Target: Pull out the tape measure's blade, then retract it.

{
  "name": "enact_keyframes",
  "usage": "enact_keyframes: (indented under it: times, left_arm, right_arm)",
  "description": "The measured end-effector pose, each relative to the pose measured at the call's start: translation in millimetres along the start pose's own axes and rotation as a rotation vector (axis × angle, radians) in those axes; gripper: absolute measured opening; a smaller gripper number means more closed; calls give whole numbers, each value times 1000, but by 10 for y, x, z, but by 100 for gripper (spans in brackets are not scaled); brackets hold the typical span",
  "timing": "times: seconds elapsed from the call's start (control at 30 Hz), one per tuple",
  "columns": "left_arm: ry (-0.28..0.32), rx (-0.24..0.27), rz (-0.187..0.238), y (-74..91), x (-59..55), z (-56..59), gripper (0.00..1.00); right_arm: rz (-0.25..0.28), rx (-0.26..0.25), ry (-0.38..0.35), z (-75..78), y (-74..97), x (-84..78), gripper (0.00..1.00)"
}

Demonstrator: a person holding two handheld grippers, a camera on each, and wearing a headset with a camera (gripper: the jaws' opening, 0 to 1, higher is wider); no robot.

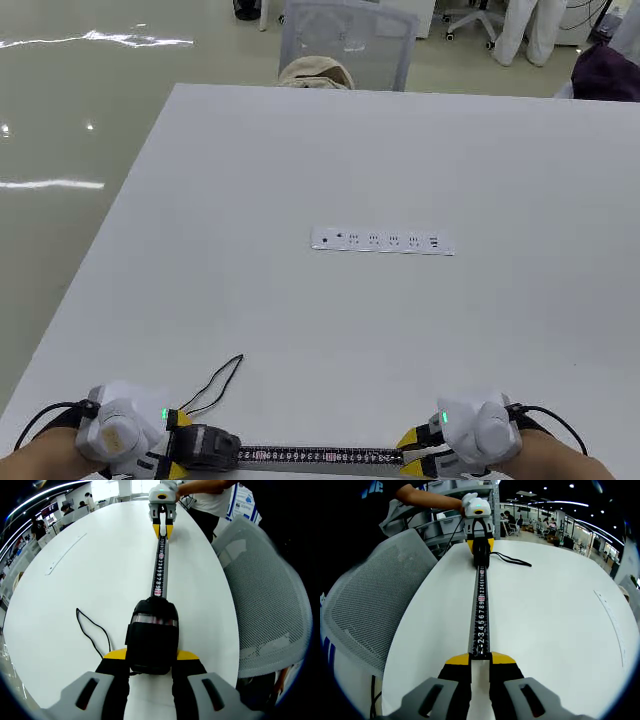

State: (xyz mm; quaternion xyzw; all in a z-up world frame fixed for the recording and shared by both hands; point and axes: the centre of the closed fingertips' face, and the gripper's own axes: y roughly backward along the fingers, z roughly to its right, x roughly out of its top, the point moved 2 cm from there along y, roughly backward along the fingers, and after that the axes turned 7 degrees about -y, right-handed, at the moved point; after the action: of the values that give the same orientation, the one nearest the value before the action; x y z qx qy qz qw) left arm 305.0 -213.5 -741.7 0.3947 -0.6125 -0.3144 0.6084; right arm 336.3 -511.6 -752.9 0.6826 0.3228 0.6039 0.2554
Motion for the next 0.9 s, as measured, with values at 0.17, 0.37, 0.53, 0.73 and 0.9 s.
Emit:
enact_keyframes:
  times: [0.17,0.37,0.53,0.73,0.9]
  left_arm:
    - [1,-2,-2,-2,2,-1,28]
    - [3,-1,-1,-3,21,-3,28]
    - [3,3,0,-16,45,-5,28]
    - [-1,1,-3,-24,47,-15,28]
    - [-6,-5,-7,-20,56,-14,28]
  right_arm:
    - [-6,-4,-4,1,25,-35,10]
    - [-15,-5,-7,-13,17,-41,10]
    - [-28,-9,-5,-16,-8,-69,11]
    - [-37,-16,-1,-15,-13,-73,11]
    - [-52,-20,13,-17,-37,-83,11]
